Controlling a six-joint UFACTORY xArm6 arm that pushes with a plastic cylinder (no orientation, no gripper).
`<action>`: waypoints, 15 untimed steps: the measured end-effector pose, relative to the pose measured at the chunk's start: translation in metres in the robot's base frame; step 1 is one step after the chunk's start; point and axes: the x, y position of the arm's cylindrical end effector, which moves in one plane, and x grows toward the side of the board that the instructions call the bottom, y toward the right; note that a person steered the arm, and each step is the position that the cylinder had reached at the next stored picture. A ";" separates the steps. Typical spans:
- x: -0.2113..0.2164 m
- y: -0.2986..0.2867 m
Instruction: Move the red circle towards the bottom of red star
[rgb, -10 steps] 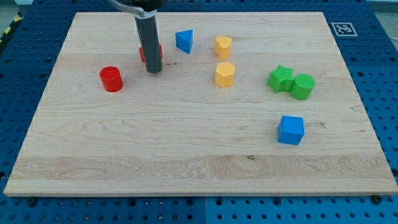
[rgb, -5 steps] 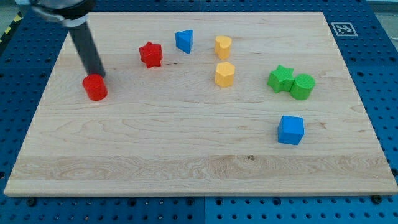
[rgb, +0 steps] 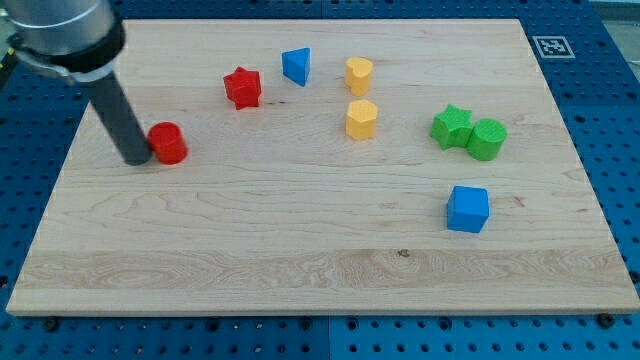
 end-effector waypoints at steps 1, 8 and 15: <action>0.000 0.024; -0.025 0.006; -0.031 0.073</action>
